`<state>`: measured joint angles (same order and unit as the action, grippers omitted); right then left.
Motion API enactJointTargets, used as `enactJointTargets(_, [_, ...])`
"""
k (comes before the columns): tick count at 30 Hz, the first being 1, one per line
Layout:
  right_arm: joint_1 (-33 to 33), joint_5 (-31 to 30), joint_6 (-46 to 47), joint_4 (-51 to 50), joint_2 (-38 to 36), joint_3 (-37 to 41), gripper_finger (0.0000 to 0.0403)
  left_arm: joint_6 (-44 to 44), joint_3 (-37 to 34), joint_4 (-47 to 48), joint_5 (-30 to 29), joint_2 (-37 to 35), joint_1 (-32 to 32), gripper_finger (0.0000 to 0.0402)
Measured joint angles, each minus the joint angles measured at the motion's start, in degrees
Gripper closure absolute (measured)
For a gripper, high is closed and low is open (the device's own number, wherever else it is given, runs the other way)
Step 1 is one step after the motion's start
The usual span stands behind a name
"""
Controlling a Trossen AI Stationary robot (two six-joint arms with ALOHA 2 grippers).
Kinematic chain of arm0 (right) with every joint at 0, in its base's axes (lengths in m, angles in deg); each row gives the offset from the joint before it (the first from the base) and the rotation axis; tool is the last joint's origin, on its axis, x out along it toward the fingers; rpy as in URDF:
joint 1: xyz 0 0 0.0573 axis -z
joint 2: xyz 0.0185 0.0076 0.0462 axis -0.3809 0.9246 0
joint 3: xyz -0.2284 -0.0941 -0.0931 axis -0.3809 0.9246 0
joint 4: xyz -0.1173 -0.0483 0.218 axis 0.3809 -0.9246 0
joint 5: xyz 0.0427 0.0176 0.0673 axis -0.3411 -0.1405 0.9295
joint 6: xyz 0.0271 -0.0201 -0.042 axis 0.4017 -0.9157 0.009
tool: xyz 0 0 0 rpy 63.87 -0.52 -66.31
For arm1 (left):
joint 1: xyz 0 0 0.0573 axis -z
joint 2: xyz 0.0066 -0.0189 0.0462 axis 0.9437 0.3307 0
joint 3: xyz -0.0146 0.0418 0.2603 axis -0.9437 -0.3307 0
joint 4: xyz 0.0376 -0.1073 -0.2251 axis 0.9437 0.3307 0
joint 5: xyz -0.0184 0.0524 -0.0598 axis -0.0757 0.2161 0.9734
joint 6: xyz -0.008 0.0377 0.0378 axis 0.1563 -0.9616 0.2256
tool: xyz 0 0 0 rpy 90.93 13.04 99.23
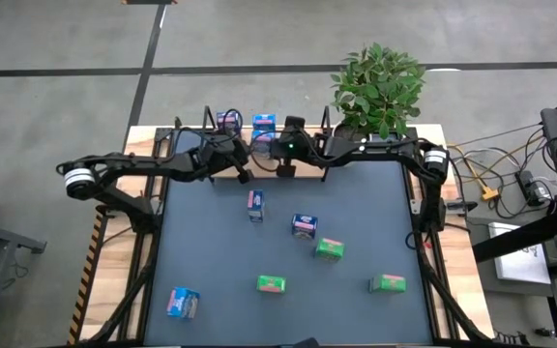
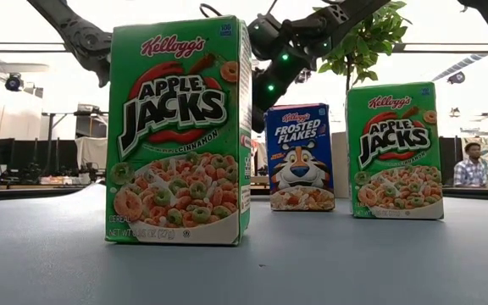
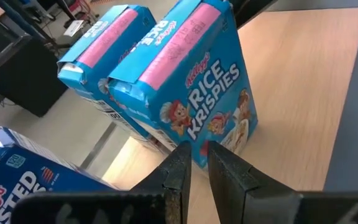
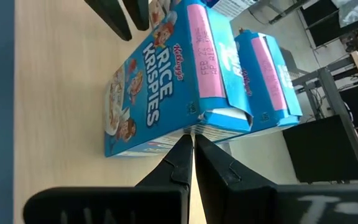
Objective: Stack cereal on shelf
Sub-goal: Put the top light blue cereal box on the shelf aligned with the other light blue cereal box
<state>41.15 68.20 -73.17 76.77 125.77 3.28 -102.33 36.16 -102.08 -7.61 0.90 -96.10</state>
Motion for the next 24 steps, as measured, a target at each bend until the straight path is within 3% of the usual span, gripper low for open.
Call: enactJointTargets(24, [0.95, -0.64, -1.68, 0.26, 1.53, 0.00, 0.0394, 0.39, -0.02, 0.93, -0.04, -0.74, 0.00, 0.0365])
